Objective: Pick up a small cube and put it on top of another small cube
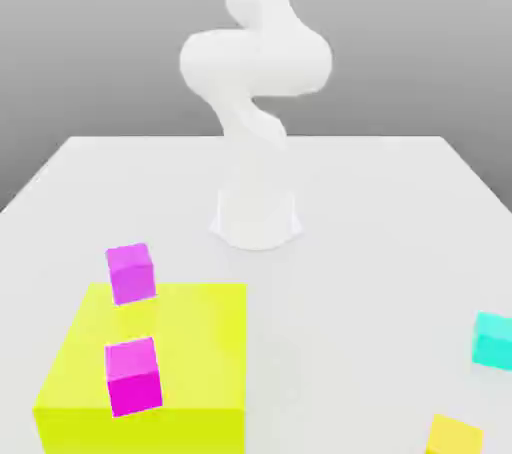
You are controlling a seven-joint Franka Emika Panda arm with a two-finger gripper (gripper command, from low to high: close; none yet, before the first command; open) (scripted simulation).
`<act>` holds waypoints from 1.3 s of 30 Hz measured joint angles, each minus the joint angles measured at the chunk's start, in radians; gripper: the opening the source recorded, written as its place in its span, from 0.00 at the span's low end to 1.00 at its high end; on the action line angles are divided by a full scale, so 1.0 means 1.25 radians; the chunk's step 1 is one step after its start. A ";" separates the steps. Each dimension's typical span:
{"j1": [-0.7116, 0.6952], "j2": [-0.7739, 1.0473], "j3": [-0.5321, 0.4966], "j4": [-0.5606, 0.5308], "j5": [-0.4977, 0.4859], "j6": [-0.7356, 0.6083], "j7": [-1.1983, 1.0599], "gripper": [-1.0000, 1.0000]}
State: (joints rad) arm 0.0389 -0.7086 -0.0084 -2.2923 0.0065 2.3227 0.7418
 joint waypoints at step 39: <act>0.237 1.007 0.051 0.100 -0.060 0.314 -0.481 0.00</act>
State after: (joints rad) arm 0.3349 0.5498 0.0549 -2.1677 -0.0686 2.7151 0.1400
